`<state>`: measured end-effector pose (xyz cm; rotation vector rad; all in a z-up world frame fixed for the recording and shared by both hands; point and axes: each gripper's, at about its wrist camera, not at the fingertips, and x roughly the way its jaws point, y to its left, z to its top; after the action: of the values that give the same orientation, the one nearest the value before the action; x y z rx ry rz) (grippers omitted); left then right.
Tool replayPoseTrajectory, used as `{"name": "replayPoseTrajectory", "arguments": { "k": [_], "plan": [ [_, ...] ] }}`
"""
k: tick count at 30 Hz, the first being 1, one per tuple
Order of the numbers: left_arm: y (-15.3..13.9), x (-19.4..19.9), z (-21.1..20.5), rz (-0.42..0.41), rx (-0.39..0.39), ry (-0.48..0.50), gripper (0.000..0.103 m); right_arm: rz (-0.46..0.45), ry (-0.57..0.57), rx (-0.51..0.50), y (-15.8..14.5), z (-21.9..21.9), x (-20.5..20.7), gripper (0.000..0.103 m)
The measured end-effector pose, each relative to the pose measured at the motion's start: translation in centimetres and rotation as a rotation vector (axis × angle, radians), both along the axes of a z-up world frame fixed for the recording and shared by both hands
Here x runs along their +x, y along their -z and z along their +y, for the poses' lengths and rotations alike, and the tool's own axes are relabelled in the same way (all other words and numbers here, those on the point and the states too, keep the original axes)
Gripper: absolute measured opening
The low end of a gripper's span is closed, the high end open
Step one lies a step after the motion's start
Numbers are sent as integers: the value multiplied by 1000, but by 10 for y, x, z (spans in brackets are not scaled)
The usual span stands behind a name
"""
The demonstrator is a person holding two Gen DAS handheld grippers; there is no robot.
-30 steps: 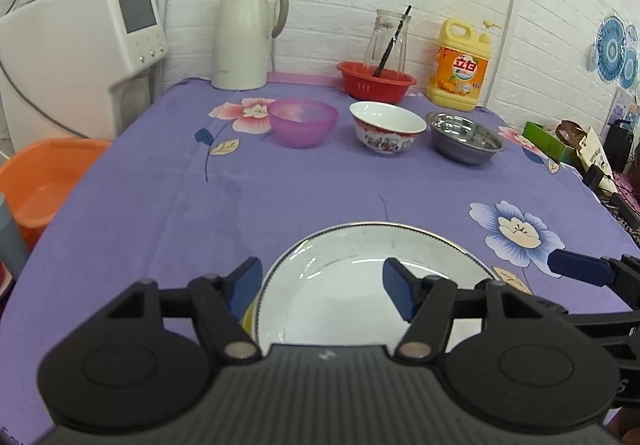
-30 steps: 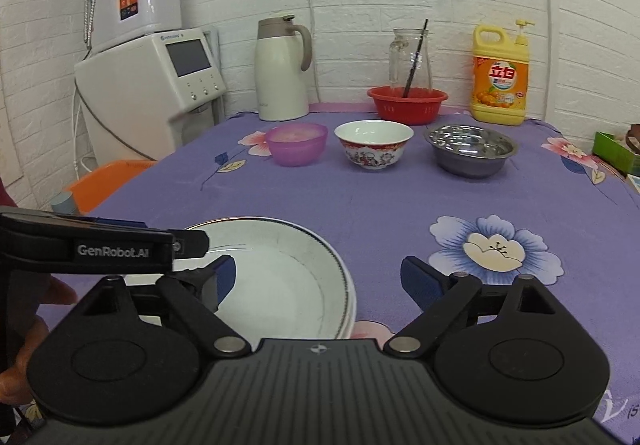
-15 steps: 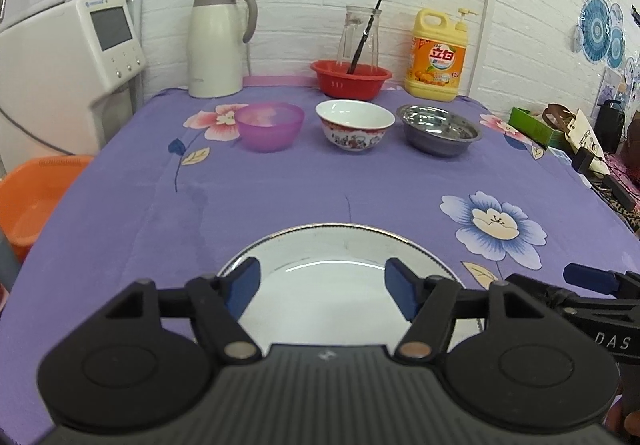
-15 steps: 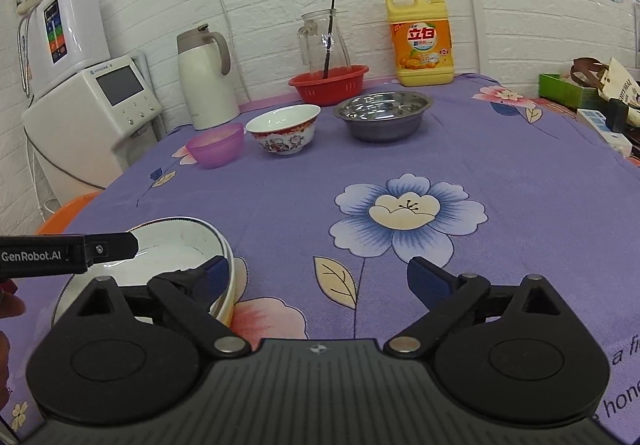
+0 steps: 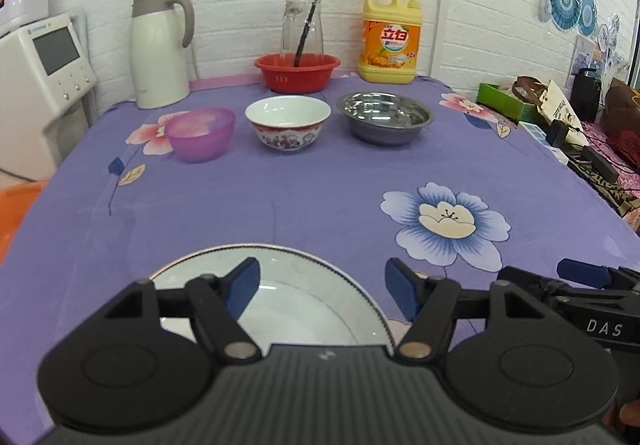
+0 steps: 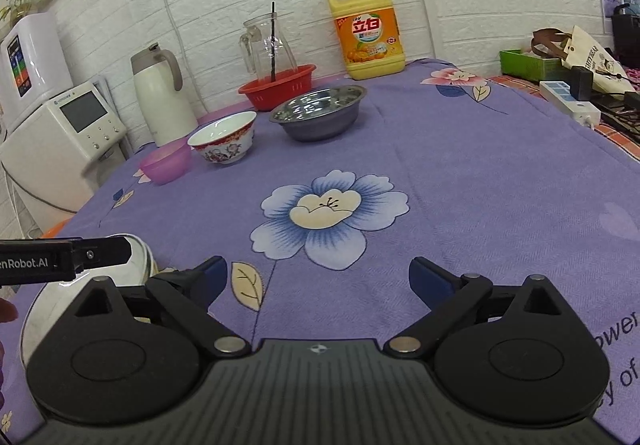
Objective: Organize plates and bowls
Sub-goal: 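Lower the gold-rimmed plate onto the stack and open both grippers, then reach both grippers to the steel bowl rim and close them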
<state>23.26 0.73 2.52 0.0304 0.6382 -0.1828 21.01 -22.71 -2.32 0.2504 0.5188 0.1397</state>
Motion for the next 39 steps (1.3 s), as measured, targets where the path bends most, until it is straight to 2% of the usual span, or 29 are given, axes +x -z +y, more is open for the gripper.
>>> {"name": "replayPoseTrajectory", "arguments": {
  "k": [3, 6, 11, 13, 16, 19, 24, 27, 32, 35, 37, 39],
  "plan": [
    [-3, 15, -6, 17, -9, 24, 68, -6, -7, -20, -4, -6, 12, 103],
    [-19, 34, -7, 14, -45, 53, 68, -31, -28, -37, -20, -16, 34, 103],
    [-54, 88, -5, 55, -231, 123, 68, -75, -38, -76, -55, -31, 95, 103],
    [-62, 113, -12, 67, -268, 127, 68, -71, -39, -102, -65, -35, 127, 103],
    [-61, 153, -23, 111, -339, 104, 68, -45, -20, -121, -68, -41, 178, 103],
    [-46, 193, -34, 196, -420, 66, 68, 9, 5, -100, -55, -50, 221, 103],
    [-13, 247, -45, 283, -448, -42, 68, 86, -28, -126, -29, -51, 259, 103],
    [-2, 269, -51, 300, -486, -59, 68, 96, -47, -163, -25, -46, 275, 103],
    [12, 295, -62, 312, -462, -106, 68, 136, -101, -219, -13, -31, 301, 103],
    [11, 299, -72, 285, -405, -95, 68, 145, -138, -245, -8, -22, 308, 103],
    [12, 299, -73, 279, -394, -90, 68, 145, -158, -249, -6, -18, 311, 103],
    [13, 299, -72, 275, -397, -83, 60, 146, -180, -257, -4, -14, 314, 103]
  ]
}}
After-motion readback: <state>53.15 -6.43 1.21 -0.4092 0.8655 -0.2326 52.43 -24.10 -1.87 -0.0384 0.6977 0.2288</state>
